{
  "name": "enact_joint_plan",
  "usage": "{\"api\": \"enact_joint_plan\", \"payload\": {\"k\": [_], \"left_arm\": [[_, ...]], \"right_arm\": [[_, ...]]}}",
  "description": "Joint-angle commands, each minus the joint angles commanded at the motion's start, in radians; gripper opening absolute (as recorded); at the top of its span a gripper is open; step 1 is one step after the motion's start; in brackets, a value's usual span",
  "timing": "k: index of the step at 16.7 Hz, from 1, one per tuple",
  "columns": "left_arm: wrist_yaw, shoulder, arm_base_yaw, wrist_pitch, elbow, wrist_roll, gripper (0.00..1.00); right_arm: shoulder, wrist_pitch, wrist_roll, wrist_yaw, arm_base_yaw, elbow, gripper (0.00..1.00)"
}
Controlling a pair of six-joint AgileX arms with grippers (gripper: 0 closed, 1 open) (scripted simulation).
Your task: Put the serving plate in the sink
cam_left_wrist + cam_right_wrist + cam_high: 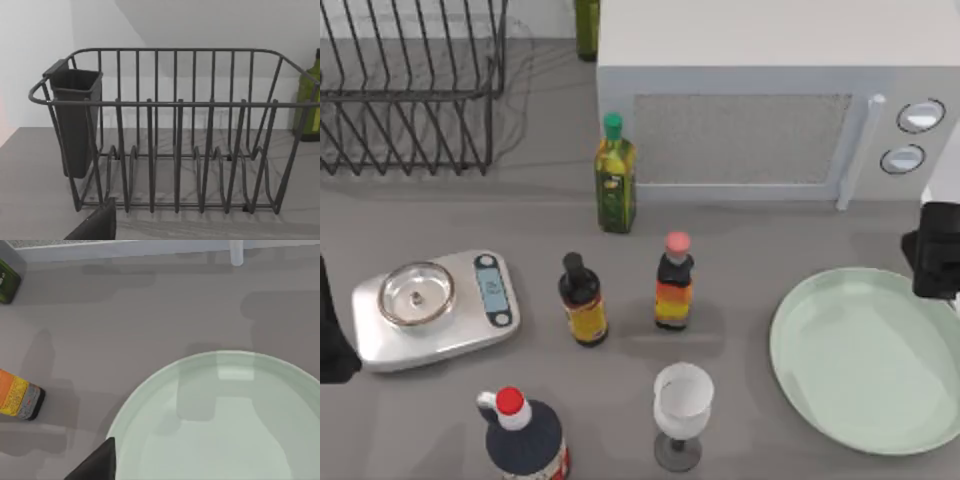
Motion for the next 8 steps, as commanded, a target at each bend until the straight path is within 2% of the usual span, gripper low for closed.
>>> {"api": "enact_joint_plan", "payload": {"k": [8], "left_arm": [[0.000,0.000,0.000,0.000,0.000,0.000,1.00]], "right_arm": [[0.723,-0.394,0.232,0.000,0.227,0.506,1.00]]}}
